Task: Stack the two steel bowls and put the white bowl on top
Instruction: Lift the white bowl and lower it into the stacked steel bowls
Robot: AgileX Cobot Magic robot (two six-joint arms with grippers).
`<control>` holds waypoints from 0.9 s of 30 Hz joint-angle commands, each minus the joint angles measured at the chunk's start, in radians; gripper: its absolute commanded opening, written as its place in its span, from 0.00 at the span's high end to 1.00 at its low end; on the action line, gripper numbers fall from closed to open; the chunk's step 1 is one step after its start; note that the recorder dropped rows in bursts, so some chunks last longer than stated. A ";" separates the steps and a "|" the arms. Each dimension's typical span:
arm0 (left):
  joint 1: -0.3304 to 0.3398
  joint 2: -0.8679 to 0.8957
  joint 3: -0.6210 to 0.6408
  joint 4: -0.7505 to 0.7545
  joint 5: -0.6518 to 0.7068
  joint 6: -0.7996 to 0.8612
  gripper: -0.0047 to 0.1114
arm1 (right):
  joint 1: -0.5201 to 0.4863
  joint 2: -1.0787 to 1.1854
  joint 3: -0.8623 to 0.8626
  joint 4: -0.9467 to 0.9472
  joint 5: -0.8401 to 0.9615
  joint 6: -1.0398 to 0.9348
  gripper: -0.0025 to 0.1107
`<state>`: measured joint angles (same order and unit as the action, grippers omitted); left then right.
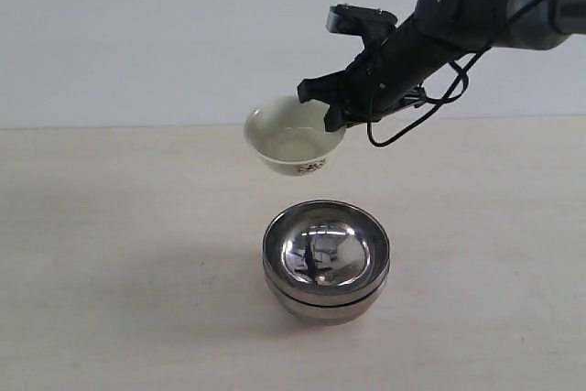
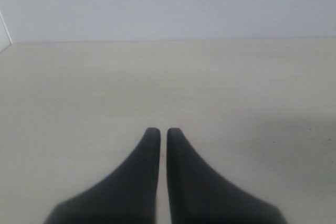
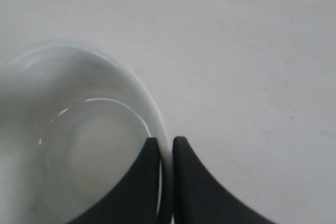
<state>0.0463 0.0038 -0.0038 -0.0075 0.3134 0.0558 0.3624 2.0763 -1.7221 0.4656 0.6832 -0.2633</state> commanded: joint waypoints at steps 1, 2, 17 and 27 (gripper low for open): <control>0.001 -0.004 0.004 -0.003 -0.001 0.001 0.92 | -0.001 -0.099 0.017 0.010 0.132 -0.066 0.98; 0.001 -0.004 0.004 -0.003 -0.001 0.001 0.92 | -0.001 -0.121 0.040 0.019 0.144 -0.081 0.98; 0.001 -0.004 0.004 -0.003 -0.001 0.001 0.92 | -0.003 -0.287 0.477 0.023 0.018 -0.159 0.98; 0.001 -0.004 0.004 -0.003 -0.001 0.001 0.92 | 0.008 -0.287 0.525 0.048 -0.041 -0.169 0.98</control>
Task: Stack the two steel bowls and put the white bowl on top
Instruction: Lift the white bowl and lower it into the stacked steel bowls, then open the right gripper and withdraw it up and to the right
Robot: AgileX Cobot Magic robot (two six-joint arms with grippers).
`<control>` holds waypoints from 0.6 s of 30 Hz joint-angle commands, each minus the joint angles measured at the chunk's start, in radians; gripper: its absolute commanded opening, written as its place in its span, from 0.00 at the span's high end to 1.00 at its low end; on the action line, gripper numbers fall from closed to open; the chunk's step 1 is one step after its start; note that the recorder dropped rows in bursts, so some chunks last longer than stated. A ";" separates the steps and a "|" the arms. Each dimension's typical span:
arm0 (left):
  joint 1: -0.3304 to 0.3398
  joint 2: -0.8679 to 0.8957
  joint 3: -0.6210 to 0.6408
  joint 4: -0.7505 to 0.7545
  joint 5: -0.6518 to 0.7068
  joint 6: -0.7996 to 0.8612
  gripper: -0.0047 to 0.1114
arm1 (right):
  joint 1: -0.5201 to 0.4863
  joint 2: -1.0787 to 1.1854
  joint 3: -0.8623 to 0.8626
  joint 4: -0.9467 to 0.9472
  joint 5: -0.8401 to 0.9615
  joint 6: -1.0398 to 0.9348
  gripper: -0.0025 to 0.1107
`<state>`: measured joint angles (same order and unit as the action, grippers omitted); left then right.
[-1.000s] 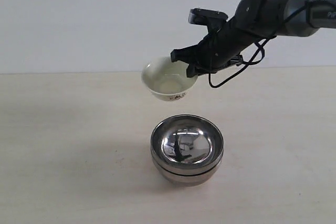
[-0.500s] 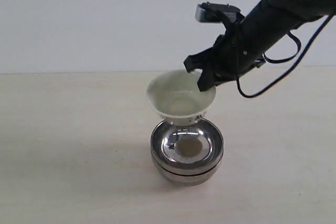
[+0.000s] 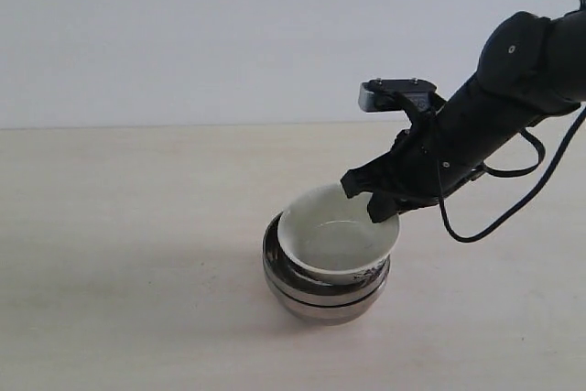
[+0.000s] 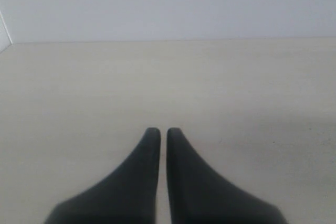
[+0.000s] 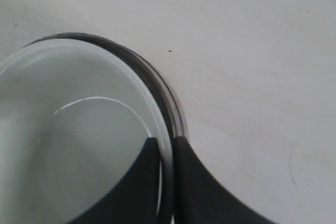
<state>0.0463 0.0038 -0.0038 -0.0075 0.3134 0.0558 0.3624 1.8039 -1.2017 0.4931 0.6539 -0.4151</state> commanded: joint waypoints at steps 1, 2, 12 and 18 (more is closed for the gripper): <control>0.001 -0.004 0.004 -0.003 -0.001 0.001 0.92 | 0.016 -0.015 0.004 0.023 -0.012 -0.022 0.98; 0.001 -0.004 0.004 -0.003 -0.001 0.001 0.92 | 0.026 -0.015 0.004 0.025 -0.017 -0.033 0.98; 0.001 -0.004 0.004 -0.003 -0.001 0.001 0.92 | 0.050 0.038 0.004 -0.006 -0.044 -0.021 0.98; 0.001 -0.004 0.004 -0.003 -0.001 0.001 0.92 | 0.050 0.070 0.004 -0.006 -0.044 -0.025 0.98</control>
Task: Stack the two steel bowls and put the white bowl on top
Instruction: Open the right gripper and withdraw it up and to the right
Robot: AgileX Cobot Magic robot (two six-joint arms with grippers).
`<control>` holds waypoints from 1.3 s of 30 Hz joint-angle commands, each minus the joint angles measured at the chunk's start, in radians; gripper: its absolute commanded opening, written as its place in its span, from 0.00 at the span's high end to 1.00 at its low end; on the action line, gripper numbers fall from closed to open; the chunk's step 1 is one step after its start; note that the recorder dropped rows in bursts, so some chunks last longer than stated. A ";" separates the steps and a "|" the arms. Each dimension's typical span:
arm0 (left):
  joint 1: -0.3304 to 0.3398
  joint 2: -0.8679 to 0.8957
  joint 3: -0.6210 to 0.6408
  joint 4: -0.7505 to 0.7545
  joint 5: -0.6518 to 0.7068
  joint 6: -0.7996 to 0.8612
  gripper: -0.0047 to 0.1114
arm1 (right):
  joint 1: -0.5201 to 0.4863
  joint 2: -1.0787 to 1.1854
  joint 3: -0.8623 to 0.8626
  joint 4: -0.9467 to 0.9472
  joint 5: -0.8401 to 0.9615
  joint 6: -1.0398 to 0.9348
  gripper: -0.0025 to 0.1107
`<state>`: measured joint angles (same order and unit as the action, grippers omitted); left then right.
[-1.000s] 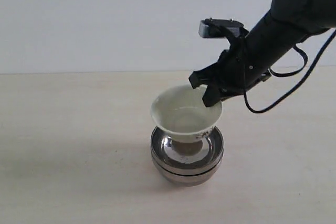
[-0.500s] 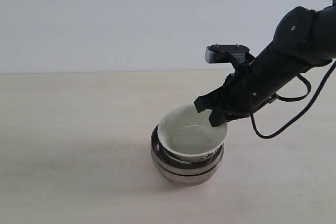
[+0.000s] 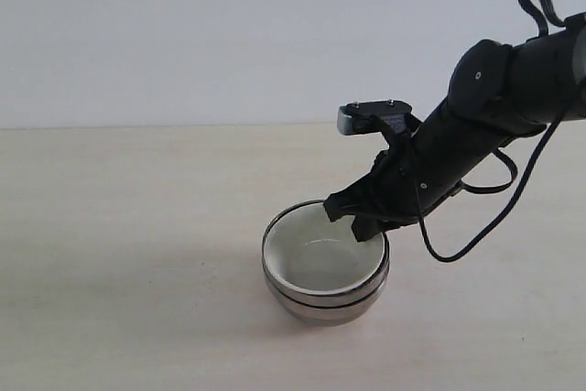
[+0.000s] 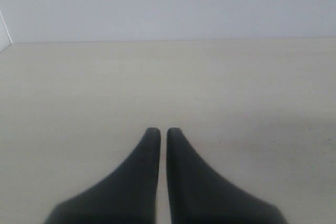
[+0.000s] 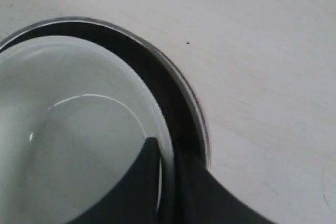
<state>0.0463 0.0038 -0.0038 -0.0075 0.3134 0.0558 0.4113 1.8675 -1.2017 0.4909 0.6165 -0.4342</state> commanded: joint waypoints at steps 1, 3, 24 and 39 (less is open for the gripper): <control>0.001 -0.004 0.004 -0.003 -0.001 0.001 0.92 | 0.001 0.006 0.004 -0.003 -0.009 -0.011 0.98; 0.001 -0.004 0.004 -0.003 -0.001 0.001 0.92 | 0.001 0.006 0.004 -0.003 -0.016 -0.018 0.98; 0.001 -0.004 0.004 -0.003 -0.001 0.001 0.92 | 0.001 -0.084 0.002 -0.003 -0.159 -0.066 0.55; 0.001 -0.004 0.004 -0.003 -0.001 0.001 0.92 | 0.087 -0.161 -0.067 -0.003 -0.127 -0.130 0.98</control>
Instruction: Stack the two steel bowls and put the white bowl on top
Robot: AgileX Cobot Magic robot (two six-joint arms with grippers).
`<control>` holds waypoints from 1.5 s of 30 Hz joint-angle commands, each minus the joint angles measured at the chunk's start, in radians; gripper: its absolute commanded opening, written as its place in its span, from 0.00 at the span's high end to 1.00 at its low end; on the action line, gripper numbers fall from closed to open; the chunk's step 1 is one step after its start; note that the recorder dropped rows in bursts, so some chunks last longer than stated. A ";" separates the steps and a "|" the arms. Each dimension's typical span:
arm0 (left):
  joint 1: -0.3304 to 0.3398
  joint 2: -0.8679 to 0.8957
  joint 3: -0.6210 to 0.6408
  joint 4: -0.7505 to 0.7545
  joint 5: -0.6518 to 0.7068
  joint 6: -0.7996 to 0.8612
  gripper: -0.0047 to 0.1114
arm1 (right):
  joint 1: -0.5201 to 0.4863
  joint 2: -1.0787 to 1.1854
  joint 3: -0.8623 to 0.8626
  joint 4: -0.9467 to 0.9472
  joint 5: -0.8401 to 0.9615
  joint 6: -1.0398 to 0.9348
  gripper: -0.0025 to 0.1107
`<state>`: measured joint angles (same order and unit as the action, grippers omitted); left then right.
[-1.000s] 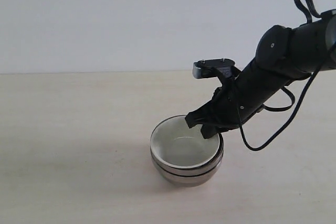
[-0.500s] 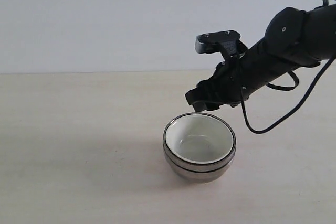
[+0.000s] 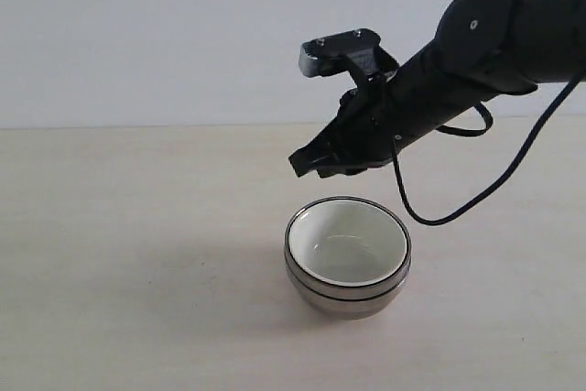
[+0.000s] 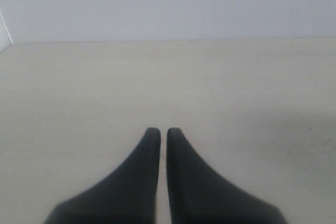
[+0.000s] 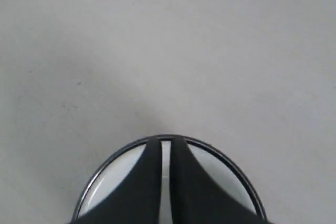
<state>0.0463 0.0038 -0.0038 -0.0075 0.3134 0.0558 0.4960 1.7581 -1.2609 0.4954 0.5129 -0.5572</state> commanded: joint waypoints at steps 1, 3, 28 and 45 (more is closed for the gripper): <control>0.001 -0.004 0.004 -0.003 -0.001 0.001 0.92 | 0.002 -0.086 -0.008 -0.008 -0.041 -0.007 0.98; 0.001 -0.004 0.004 -0.003 -0.001 0.001 0.92 | 0.002 -0.146 -0.008 -0.008 -0.062 -0.007 0.98; 0.001 -0.004 0.004 -0.003 -0.001 0.001 0.92 | 0.002 -1.287 0.863 -0.031 -0.563 0.160 0.98; 0.001 -0.004 0.004 -0.003 -0.001 0.001 0.92 | 0.002 -1.597 0.974 -0.031 -0.536 0.305 0.98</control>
<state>0.0463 0.0038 -0.0038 -0.0075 0.3134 0.0558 0.4983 0.1679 -0.2912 0.4697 -0.0350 -0.2766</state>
